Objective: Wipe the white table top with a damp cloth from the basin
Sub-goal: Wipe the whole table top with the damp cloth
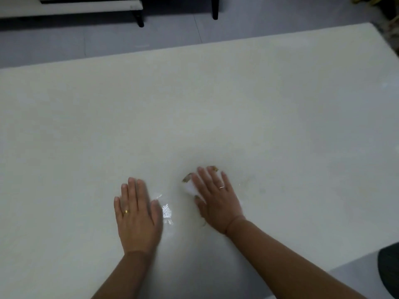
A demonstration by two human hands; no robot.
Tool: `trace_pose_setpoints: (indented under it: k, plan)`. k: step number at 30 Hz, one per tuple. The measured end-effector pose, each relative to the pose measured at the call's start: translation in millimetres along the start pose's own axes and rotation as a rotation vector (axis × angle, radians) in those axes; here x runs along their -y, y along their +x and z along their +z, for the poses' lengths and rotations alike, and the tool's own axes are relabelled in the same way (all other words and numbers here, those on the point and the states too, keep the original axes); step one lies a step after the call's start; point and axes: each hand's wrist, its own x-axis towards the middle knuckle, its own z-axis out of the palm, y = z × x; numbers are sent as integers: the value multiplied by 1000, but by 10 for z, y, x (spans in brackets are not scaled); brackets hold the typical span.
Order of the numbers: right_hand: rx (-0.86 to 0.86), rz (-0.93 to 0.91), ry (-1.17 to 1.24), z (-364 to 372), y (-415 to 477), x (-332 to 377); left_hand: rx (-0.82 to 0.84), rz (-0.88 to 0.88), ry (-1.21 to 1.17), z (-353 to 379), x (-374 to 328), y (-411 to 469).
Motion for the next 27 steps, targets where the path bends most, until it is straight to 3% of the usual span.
trace_pose_setpoints:
  k: [4, 6, 11, 15, 17, 20, 22, 24, 27]
  plan:
    - [-23, 428, 114, 30, -29, 130, 41, -28, -5, 107, 29, -444]
    - [-62, 486, 136, 65, -51, 402, 38, -32, 14, 124, 30, -433]
    - [-62, 84, 124, 209, -385, 815, 35, -22, 9, 79, 8, -411]
    - [-21, -251, -42, 178, -460, 366, 22, -20, 4, 67, 15, -416]
    - [-25, -179, -80, 113, -450, 57, 18, -27, 0, 67, 6, -419]
    - [-67, 246, 39, 63, -497, 78, 25, -41, -2, 67, -13, -422]
    - [-81, 409, 99, 110, -527, 424, 28, -43, 1, 70, -17, -421]
    - [-77, 304, 114, 207, -627, 795, 23, -43, 6, 69, -10, -414]
    - [-61, -29, 84, 320, -869, 872, 30, -33, 13, 69, 4, -430]
